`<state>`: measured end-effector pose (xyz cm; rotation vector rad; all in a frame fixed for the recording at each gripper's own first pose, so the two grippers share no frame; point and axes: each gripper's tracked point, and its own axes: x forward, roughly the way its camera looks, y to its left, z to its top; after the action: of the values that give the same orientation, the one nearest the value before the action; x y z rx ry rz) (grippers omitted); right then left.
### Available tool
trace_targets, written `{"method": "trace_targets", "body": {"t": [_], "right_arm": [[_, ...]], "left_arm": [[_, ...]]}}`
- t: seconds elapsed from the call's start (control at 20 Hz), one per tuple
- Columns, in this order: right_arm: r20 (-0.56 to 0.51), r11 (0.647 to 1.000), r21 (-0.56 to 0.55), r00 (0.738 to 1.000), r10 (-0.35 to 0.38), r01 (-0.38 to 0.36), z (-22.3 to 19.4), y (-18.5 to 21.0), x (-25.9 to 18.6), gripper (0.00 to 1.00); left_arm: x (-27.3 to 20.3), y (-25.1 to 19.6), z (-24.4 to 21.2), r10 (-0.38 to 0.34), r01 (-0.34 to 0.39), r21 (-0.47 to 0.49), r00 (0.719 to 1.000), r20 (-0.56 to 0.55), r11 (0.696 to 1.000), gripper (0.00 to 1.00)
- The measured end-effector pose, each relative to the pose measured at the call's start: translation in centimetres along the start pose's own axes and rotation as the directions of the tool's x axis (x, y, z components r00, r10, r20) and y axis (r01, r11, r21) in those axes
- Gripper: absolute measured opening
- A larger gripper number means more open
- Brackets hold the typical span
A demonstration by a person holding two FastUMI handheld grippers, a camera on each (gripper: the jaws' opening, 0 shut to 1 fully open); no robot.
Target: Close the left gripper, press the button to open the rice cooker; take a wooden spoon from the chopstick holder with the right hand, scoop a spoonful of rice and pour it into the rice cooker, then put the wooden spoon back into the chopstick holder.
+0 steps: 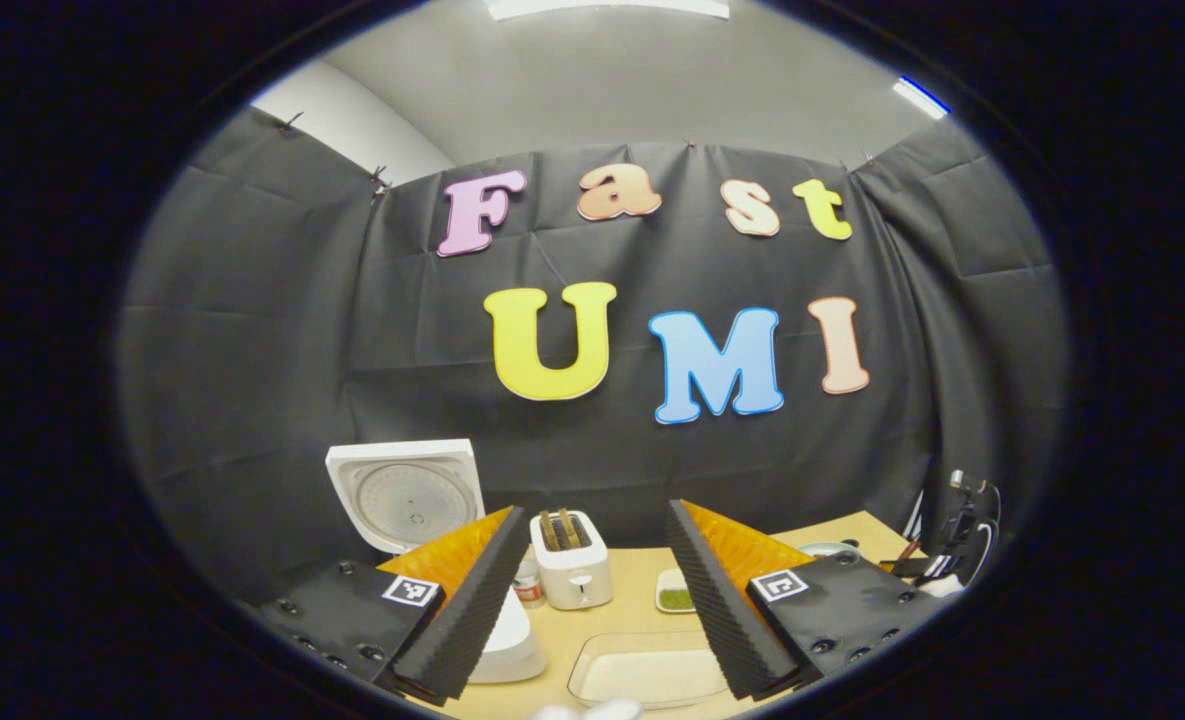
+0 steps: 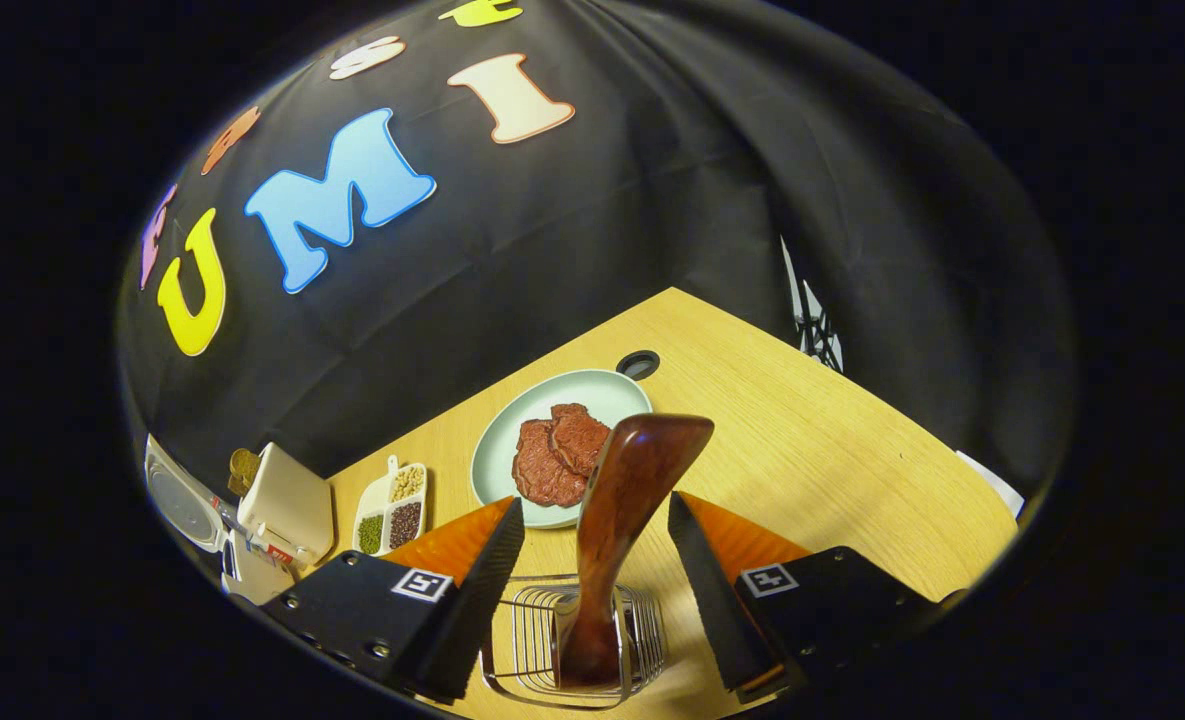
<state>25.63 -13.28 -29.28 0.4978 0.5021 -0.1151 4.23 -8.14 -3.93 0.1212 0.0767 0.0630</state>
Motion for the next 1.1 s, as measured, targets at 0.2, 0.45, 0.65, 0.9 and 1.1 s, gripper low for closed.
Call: {"method": "trace_targets", "body": {"t": [0.2, 0.45, 0.65, 0.9, 1.1], "right_arm": [[-0.007, 1.000, 0.007, 1.000, -0.009, 0.009, 0.4, -0.4, 0.7, 0.46], [-0.011, 0.997, -0.070, 1.000, 0.020, -0.021, 0.4, 0.5, 0.2, 0.15], [0.021, 0.989, -0.147, 1.000, -0.006, 0.009, 1.3, 1.2, -0.9, 0.15], [0.091, 0.981, -0.194, 0.996, -0.012, 0.029, 5.5, 3.7, -3.9, 0.15], [0.188, 0.958, -0.279, 0.982, -0.017, 0.070, 10.0, 6.8, -7.7, 0.15]], "left_arm": [[0.1, -0.4, 0.0, 0.007, -0.007, -0.005, 1.000, -0.001, 1.000, 0.99], [-0.1, -0.5, 0.3, 0.006, -0.006, 0.011, 1.000, 0.002, 1.000, 0.99], [-0.5, 0.0, 0.1, 0.000, 0.000, -0.001, 1.000, 0.001, 1.000, 0.99], [-1.5, 2.3, 0.6, 0.014, -0.014, 0.005, 0.999, 0.030, 1.000, 0.95], [-2.8, 5.4, 0.7, 0.042, -0.043, 0.018, 0.998, 0.052, 0.999, 0.95]]}}
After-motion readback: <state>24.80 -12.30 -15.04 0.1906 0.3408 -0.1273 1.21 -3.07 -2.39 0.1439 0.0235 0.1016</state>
